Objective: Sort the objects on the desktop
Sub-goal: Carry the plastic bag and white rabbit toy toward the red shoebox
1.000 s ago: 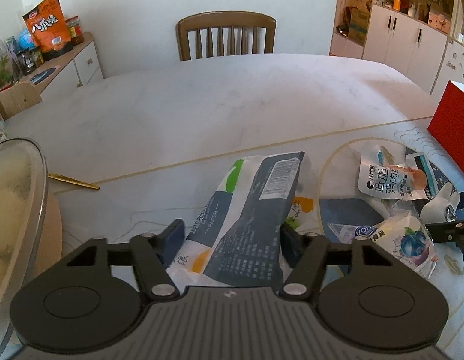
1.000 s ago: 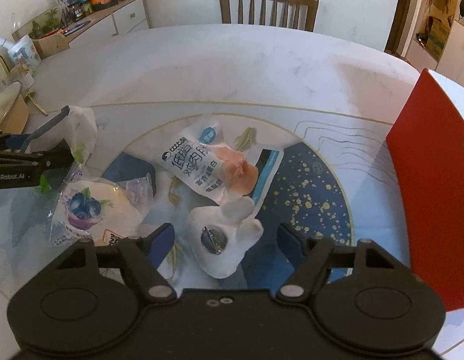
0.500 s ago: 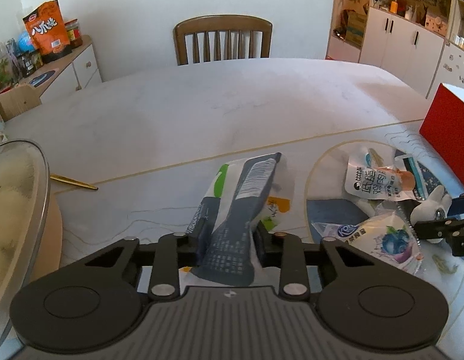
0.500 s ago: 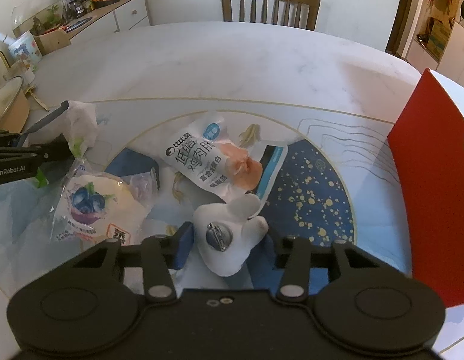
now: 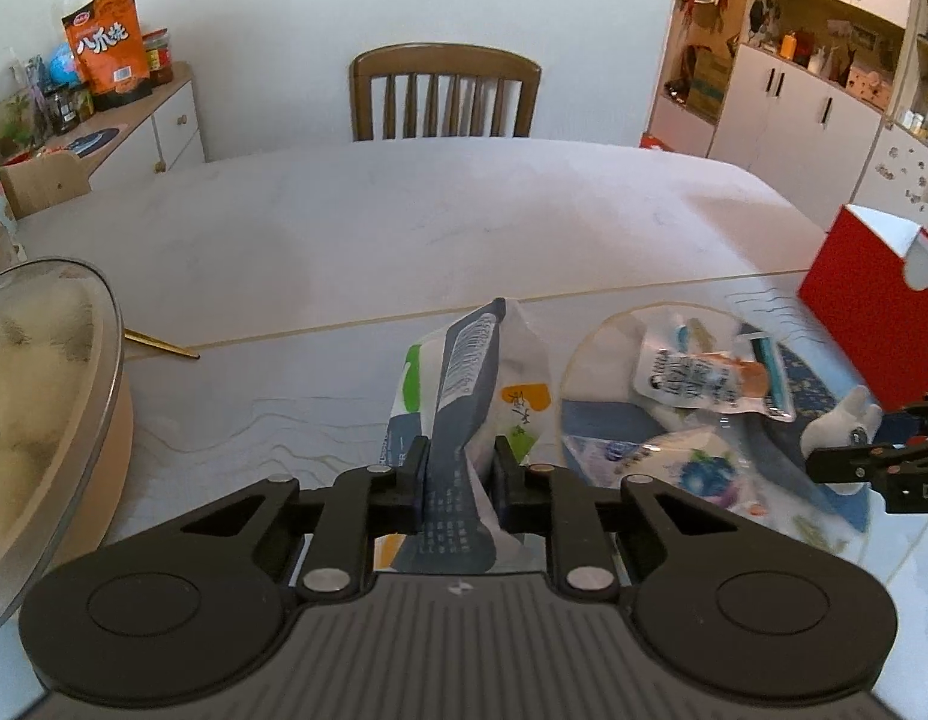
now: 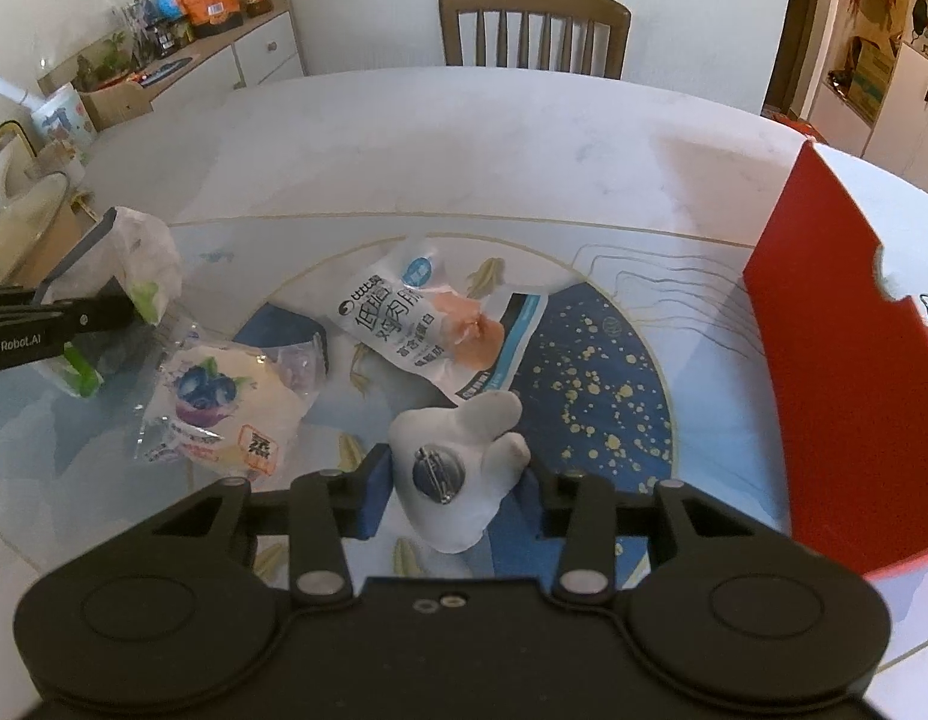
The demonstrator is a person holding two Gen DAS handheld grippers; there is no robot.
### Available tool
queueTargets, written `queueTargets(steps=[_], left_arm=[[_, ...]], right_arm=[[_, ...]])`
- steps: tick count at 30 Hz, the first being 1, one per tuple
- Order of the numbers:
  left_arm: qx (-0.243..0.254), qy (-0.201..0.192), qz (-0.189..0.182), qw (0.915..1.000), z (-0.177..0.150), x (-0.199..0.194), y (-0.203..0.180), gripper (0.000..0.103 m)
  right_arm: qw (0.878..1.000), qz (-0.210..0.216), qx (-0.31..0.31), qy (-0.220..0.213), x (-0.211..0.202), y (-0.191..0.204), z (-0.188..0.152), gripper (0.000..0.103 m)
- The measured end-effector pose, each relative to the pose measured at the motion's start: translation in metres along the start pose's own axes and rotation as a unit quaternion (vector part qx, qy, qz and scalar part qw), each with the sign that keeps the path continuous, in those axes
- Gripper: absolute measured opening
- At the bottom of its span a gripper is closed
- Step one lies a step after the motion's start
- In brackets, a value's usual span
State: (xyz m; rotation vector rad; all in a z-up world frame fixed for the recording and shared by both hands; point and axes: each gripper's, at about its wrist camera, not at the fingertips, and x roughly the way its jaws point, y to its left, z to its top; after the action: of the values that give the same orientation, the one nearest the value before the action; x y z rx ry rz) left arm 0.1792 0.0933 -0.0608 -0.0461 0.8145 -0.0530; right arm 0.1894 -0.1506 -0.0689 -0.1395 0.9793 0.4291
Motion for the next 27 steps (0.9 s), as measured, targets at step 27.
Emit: queueTargets(steps=[27], left_arm=[[0.000, -0.004, -0.097, 0.9953, 0.011, -0.073, -0.109, 0.019]], right_arm=[[0.999, 0.027, 0.013, -0.031, -0.090, -0.040, -0.011, 0.041]])
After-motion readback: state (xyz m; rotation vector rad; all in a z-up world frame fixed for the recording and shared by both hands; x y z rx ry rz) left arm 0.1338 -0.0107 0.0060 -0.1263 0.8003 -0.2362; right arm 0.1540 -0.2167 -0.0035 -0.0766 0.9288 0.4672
